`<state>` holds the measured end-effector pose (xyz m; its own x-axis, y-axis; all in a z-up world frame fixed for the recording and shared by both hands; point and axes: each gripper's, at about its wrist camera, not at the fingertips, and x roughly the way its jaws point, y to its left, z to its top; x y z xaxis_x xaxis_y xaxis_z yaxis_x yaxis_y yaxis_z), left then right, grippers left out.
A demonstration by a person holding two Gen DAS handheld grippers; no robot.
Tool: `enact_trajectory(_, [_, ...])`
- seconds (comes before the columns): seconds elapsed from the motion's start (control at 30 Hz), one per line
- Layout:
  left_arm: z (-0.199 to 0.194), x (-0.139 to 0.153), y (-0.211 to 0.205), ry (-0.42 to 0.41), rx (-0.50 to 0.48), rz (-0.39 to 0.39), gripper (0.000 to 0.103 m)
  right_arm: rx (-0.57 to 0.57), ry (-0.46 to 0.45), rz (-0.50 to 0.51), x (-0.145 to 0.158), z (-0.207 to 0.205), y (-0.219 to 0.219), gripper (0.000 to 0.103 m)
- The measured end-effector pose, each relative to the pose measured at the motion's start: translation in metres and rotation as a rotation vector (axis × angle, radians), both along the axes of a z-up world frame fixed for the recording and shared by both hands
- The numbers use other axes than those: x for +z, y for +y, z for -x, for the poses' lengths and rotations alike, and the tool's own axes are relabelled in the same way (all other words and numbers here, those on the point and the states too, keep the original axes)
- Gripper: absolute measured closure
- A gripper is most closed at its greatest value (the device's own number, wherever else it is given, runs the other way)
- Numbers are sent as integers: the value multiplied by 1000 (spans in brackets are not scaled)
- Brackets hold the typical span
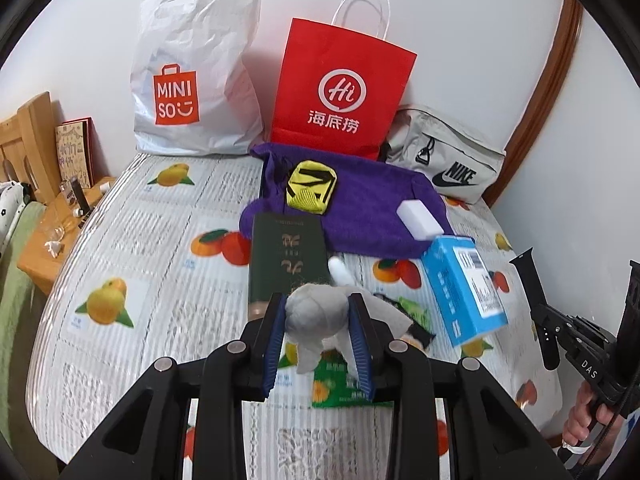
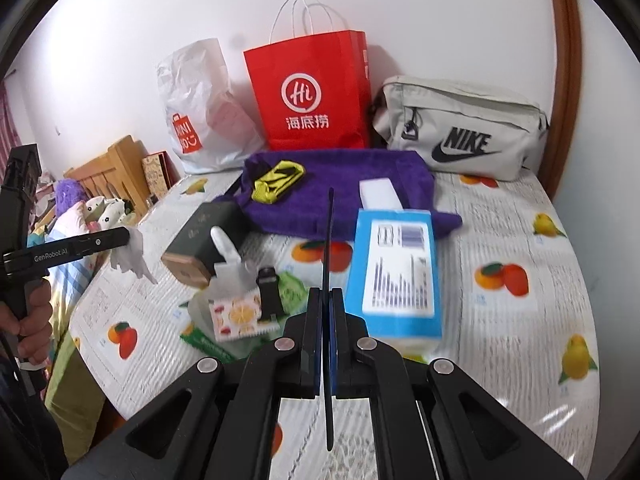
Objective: Organize soft objects
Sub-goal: 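Lift the white glove with the left gripper and carry it over the purple towel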
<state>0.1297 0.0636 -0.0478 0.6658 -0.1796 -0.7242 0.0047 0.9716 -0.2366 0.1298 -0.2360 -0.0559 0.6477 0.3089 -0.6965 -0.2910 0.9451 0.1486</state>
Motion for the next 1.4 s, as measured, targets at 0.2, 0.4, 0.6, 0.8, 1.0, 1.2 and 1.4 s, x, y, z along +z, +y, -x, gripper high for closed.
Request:
enact_trajectory(0.2, [-26,3,-3,8,6,-8,73,4,-2,1,4,-31,-1,100])
enact_trajectory(0.4, [-54,-1,-8,22,9,-5,73,-4,-8,5,6,-63,-4,100])
enact_trajectory(0.6, [-81,-5,-10,32,14,-8,73,-6,-15,30,5,-96,-6,100])
enact_trajectory(0.8, [-104,-8,-8,39,34,-12,73,-2,-7,38,0,-127,-9,100])
enact_trajectory(1.0, [-128,-13,-7,35,35,-14,73,-9,-13,49,-1,-155,-12,100])
enact_trajectory(1.2, [-154,-26,-6,62,26,-20,73,-20,8,65,-14,-187,-15,100])
enact_trajectory(1.4, [-179,-36,-2,76,35,-14,73,-20,54,83,-36,-218,-18,100])
